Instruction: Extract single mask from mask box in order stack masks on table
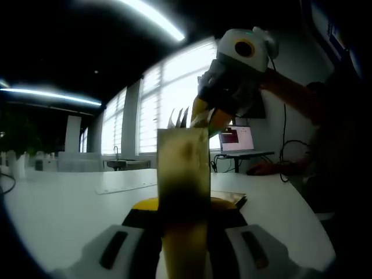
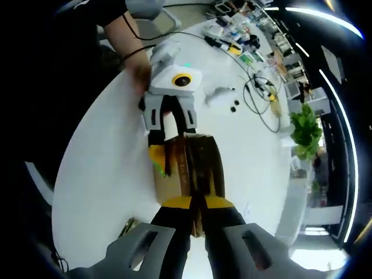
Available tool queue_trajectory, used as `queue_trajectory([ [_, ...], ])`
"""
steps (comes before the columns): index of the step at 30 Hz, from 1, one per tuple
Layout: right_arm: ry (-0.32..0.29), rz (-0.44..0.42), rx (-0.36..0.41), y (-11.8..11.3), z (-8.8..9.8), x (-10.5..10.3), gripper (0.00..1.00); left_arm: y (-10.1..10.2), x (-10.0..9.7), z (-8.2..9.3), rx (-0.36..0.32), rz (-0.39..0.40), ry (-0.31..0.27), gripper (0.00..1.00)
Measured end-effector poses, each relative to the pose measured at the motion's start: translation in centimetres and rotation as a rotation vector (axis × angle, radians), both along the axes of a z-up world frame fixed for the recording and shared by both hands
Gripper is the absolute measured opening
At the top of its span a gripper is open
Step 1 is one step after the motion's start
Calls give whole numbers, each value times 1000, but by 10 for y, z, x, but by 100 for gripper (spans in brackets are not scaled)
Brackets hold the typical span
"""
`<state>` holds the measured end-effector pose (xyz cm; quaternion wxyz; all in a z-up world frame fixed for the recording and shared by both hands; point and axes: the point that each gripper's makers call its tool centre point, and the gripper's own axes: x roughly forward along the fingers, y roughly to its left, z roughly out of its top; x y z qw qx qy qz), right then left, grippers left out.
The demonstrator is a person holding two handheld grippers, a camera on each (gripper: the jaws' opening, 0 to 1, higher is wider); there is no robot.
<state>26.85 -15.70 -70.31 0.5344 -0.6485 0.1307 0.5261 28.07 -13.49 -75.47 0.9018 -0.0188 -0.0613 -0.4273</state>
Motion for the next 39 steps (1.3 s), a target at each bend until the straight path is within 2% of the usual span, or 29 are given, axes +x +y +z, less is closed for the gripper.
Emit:
queue_trajectory([
  [4,66,-12,7,-1,1,3,3,0,0,0,0,0,1,31],
  [7,168,-38,65,4,1,-11,4,-1,0,-1,1,-3,0,31],
  [10,157,-25,52,4,1,-6,3,-1,0,-1,2,-5,0,31],
  [20,227,-37,7,6,-10,-5,3,-2,-1,-2,3,-6,1,32],
  [21,231,-38,7,8,-10,1,3,-2,-1,-2,3,-6,1,32],
  [24,228,-32,0,7,-12,1,0,-2,-1,-2,2,-6,2,32],
  [26,222,-26,8,8,-9,0,0,-2,-1,-2,1,-7,2,32],
  [27,247,-36,39,10,-9,-3,0,-2,-2,-2,1,-8,4,32],
  [29,243,-48,59,7,-5,1,0,-2,-2,-3,3,-8,2,32],
  [32,240,-52,76,6,-5,0,0,-2,-2,-3,3,-7,2,32],
  [39,211,-52,121,4,7,-3,0,-2,-2,-4,4,-5,4,32],
])
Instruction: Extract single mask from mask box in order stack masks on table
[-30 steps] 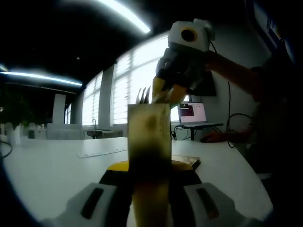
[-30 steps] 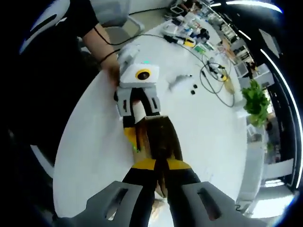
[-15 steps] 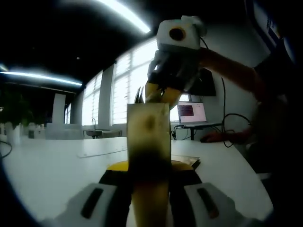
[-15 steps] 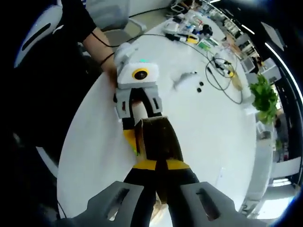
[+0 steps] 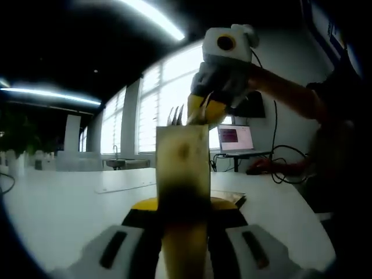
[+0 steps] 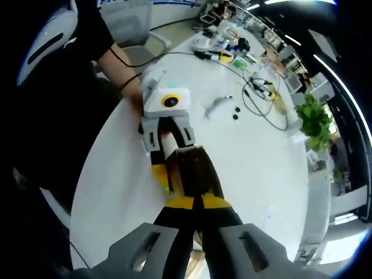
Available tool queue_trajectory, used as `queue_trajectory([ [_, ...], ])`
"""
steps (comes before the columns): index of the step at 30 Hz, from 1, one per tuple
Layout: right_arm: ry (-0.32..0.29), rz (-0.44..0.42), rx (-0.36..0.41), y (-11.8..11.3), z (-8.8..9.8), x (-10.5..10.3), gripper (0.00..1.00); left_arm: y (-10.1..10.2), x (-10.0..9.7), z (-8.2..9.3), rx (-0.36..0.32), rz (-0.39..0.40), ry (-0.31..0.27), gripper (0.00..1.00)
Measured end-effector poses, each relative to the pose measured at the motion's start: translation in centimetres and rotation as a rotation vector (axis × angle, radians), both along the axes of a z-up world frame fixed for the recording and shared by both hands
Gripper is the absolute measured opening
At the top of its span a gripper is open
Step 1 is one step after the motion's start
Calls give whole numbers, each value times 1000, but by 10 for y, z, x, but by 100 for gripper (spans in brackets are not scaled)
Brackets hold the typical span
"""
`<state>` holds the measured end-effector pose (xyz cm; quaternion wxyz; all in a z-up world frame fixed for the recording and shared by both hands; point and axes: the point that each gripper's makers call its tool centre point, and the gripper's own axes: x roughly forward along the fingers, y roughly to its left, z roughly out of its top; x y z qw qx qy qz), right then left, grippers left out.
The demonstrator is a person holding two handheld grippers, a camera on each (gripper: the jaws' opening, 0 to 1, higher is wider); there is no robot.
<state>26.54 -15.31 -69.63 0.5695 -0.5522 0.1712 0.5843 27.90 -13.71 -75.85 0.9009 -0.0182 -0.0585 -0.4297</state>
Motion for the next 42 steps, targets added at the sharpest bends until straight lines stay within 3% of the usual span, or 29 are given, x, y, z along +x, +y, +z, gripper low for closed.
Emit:
queue_trajectory([
  [6,-34,-5,33,-2,4,-10,0,0,1,-1,2,0,0,32],
  [25,-98,-84,273,-11,44,-12,0,1,2,-2,6,2,0,32],
  [42,-134,-139,425,-23,59,-22,0,0,1,-3,11,0,-1,32],
])
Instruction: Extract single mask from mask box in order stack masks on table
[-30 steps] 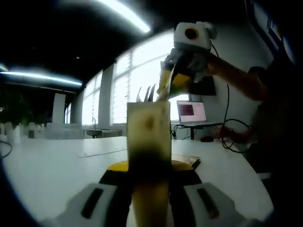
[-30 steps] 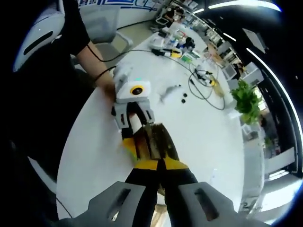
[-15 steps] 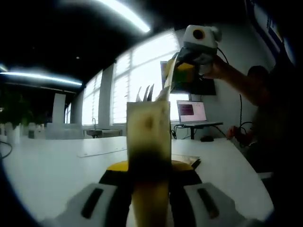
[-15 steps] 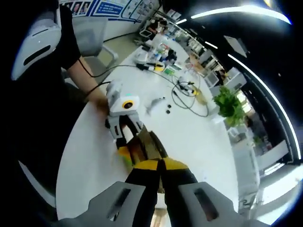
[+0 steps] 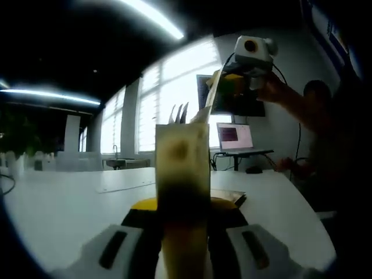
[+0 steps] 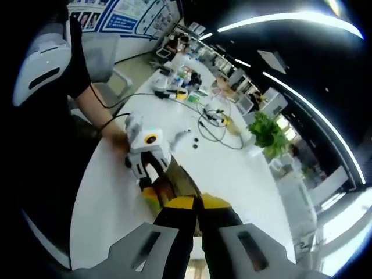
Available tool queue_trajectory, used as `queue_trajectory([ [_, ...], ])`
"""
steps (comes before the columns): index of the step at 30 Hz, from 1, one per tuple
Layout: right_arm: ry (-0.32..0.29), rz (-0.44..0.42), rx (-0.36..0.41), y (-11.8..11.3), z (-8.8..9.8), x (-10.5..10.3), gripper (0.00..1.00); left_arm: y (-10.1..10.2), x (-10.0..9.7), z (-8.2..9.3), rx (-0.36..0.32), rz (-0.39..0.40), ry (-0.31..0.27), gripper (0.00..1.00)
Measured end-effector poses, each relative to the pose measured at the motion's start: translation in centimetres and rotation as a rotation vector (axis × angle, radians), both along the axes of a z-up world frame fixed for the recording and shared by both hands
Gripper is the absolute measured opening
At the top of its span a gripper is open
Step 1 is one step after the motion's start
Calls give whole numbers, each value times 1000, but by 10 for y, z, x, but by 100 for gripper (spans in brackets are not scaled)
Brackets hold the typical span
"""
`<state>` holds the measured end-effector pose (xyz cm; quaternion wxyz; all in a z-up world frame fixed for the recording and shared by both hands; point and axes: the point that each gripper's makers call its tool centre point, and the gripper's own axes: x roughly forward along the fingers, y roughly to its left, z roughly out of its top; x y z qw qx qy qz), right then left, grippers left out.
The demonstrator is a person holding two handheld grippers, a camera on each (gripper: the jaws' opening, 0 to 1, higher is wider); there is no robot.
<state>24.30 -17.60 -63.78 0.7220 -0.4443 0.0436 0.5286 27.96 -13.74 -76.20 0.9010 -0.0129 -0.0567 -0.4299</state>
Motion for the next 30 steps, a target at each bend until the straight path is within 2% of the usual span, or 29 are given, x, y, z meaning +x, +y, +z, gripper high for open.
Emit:
queue_trajectory([
  [9,0,-32,97,-13,11,-6,0,-1,-1,0,2,-2,-1,32],
  [12,-18,-45,121,-16,15,-7,0,-1,0,-1,2,-1,0,32],
  [30,-103,-149,378,-34,53,-8,0,2,2,0,1,8,4,32],
])
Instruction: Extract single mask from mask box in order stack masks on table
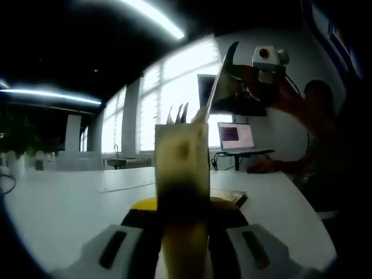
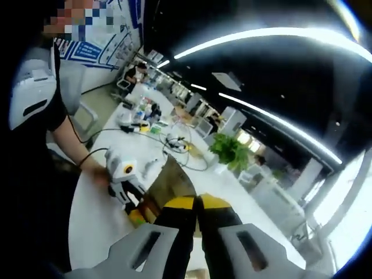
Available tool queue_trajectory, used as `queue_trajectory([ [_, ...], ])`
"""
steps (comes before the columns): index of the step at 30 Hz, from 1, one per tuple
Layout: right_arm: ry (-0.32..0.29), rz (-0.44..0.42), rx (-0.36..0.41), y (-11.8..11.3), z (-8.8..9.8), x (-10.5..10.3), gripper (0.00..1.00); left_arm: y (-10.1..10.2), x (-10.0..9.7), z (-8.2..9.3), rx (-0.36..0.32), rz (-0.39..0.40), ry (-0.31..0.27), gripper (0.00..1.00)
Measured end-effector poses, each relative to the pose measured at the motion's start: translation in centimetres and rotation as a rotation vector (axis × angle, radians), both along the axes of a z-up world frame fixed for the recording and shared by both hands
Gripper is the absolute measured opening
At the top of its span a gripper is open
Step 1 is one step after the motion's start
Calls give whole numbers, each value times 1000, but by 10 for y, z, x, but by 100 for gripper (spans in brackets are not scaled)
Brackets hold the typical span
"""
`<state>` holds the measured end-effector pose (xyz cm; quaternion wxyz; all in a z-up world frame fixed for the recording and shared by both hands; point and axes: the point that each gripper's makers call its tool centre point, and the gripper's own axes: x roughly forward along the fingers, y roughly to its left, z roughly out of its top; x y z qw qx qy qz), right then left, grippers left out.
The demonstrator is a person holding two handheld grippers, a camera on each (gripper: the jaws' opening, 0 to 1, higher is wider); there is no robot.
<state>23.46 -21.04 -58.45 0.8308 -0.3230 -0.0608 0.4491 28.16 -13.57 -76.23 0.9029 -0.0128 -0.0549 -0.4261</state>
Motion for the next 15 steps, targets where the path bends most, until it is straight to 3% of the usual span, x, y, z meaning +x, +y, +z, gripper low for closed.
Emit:
queue_trajectory([
  [15,-64,-87,190,-31,25,-4,0,0,1,-1,-2,1,2,32],
])
